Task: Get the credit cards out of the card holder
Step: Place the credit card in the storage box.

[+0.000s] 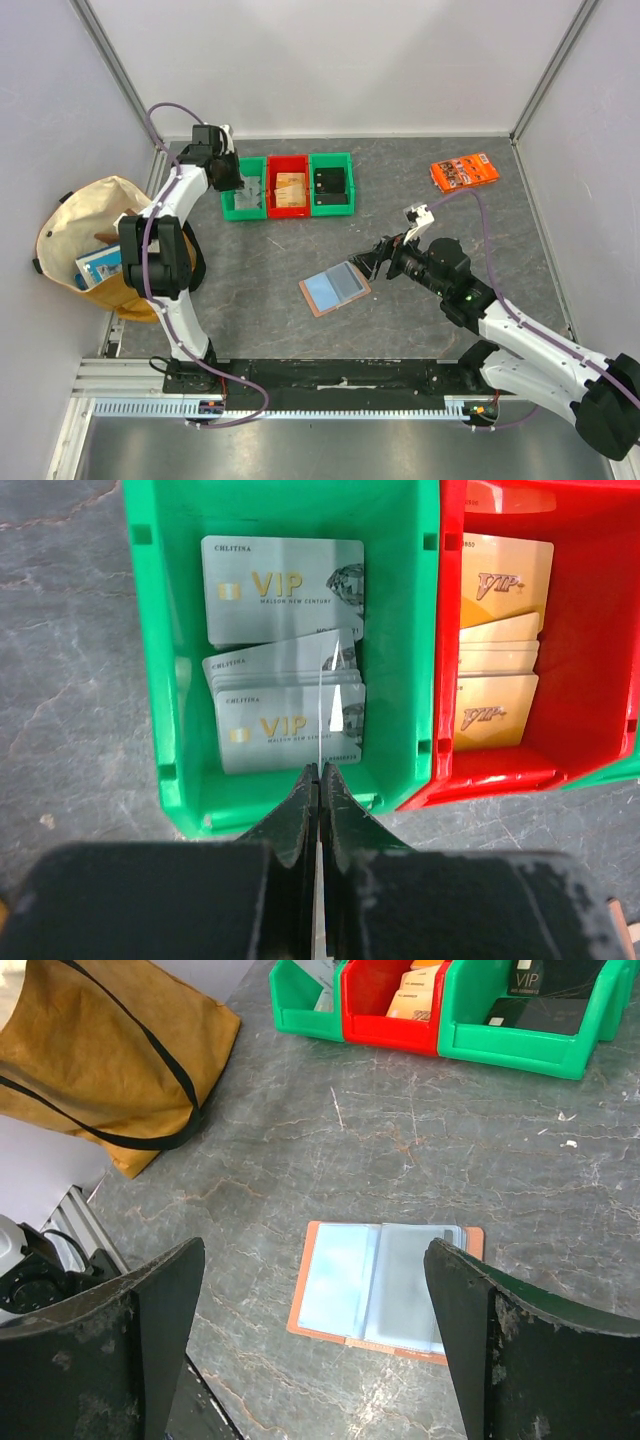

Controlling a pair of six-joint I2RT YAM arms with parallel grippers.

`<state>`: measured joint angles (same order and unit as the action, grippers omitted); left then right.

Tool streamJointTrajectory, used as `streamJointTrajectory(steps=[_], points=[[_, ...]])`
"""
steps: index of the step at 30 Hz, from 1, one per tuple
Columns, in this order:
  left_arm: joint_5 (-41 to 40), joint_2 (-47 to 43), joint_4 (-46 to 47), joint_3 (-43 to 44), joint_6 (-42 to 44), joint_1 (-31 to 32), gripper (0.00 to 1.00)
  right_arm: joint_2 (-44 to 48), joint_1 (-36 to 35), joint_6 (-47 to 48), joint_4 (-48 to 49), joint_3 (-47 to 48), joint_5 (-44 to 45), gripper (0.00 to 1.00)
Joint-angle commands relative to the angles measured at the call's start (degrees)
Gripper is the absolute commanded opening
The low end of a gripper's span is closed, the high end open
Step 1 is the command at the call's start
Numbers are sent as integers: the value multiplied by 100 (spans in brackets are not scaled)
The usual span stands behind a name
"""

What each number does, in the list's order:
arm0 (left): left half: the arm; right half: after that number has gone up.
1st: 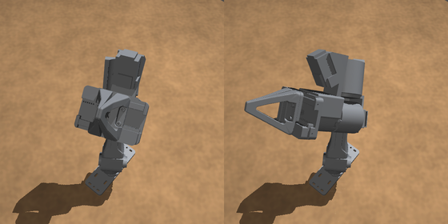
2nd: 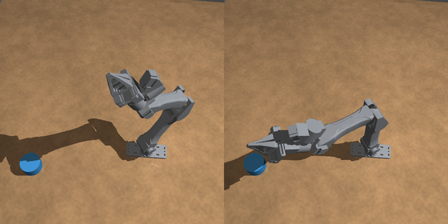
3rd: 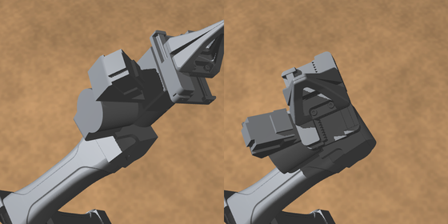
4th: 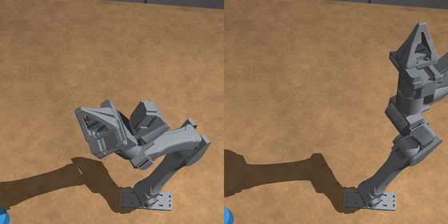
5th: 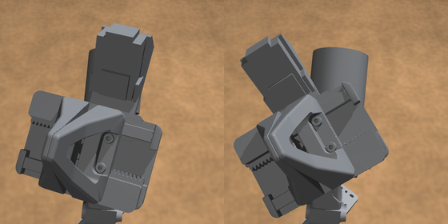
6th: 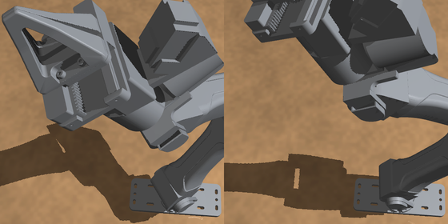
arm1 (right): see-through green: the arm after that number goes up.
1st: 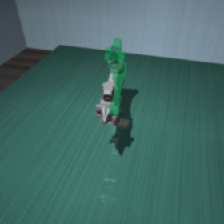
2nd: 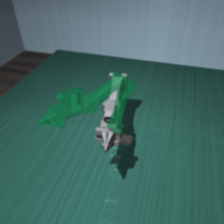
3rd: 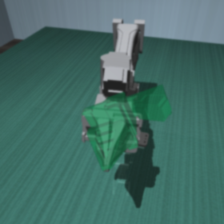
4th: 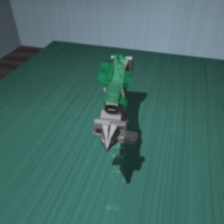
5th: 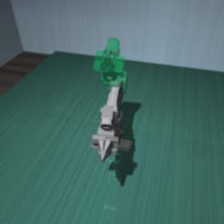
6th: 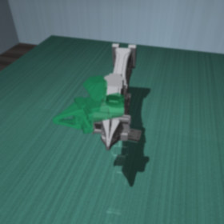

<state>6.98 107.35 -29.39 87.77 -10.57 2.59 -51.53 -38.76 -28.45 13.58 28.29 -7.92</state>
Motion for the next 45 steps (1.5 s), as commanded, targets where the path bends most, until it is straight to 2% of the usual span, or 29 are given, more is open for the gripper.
streamJointTrajectory(steps=[1, 11, 17, 20, 25, 32, 39, 45], points=[[408, 312, 223, 425, 108, -22, 2, -6, 18, 85, 57, 27, -87, 98], [295, 743, 495, 443, 29, -22, 17, -182, 9, 102, -5, 150, -166, 98], [-48, 647, 469, 478, 72, -30, 34, -182, 9, 146, -101, 185, -148, 98], [-92, 638, 399, 618, 116, -30, 36, -182, 0, 173, -154, 203, -131, 98], [-100, 743, 153, 882, 55, -13, 53, -165, 9, 155, -172, 212, -148, 98], [-65, 594, 65, 865, -24, 22, 60, -129, 9, 199, -277, 229, -104, 98], [-92, -204, -102, 725, -437, 259, 73, -331, 9, 225, -365, 282, -95, 98], [-127, -1644, 160, -433, -1104, 1137, 75, -814, 9, 252, -400, 396, -130, 98]])
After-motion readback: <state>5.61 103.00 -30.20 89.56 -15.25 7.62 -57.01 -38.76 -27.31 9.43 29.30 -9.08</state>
